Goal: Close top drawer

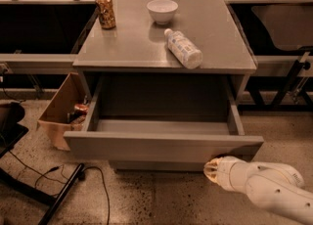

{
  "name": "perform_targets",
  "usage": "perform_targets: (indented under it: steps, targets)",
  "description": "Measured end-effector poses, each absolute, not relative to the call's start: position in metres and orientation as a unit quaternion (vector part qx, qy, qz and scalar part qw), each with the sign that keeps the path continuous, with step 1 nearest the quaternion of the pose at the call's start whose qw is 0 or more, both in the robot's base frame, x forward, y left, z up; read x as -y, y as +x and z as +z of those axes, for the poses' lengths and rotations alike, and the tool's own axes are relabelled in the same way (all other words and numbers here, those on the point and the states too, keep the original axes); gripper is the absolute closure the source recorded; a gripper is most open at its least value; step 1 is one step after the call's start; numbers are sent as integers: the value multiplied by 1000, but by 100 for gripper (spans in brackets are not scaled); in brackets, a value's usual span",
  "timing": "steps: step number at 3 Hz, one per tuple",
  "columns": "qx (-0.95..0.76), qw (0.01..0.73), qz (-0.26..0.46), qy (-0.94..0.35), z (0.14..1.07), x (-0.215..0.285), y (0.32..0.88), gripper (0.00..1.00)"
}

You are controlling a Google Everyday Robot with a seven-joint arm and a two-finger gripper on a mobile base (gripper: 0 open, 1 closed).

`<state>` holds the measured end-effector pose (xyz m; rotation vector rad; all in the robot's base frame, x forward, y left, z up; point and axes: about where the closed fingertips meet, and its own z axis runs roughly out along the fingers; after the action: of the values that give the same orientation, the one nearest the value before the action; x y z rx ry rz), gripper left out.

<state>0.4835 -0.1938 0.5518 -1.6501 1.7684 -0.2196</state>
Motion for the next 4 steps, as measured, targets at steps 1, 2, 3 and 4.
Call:
perform_targets:
  steps: [1,2,3,4]
  targets:
    - [-682,349,-85,-637,552,194,482,100]
    - [-675,357,-89,-640,556,193,509,100]
    - [-667,361,-86,-646,556,186,530,100]
    - [-655,372,-96,-651,570,187,571,100]
